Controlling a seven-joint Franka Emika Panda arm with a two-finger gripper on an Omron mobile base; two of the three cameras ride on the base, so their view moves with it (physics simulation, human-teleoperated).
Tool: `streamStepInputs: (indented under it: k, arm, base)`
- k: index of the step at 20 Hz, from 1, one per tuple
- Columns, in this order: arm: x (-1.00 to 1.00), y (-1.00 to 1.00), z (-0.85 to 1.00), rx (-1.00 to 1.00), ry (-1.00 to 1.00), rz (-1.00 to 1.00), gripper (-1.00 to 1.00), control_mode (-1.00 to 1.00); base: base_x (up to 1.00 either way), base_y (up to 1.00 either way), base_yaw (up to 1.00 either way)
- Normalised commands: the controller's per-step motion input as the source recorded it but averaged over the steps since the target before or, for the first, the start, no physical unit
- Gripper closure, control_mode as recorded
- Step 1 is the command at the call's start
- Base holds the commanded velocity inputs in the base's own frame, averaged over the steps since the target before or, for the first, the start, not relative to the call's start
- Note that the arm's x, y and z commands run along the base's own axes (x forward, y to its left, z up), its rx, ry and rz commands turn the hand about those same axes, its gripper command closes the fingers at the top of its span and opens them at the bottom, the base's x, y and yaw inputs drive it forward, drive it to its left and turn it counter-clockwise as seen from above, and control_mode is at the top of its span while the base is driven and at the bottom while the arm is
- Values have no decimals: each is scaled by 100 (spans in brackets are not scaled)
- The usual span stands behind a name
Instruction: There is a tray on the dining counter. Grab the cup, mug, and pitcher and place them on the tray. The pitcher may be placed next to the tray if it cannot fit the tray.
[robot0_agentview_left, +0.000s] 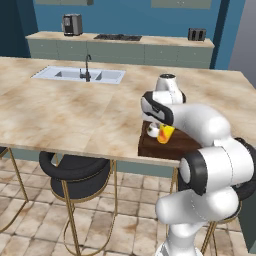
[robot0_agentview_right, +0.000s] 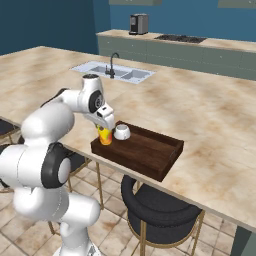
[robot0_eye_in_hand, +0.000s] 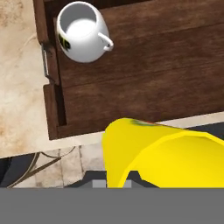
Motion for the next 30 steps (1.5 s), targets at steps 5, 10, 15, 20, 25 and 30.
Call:
streamStepInputs:
  k: [5, 10, 15, 20, 25, 30]
  arm:
    - [48, 0, -34, 0, 0, -10, 100, -100]
    - [42, 0, -27, 0, 0, -9, 100, -100]
    - [28, 0, -18, 0, 0, -8, 100, -100]
    - [22, 0, -29, 0, 0, -7, 100, -100]
    - [21, -1, -29, 0, -1, -6, 100, -100]
    - [20, -1, -32, 0, 0, -6, 100, -100]
  base:
    - [0, 0, 0]
    - [0, 0, 0]
    - [0, 0, 0]
    - [0, 0, 0]
    - [0, 0, 0]
    - [0, 0, 0]
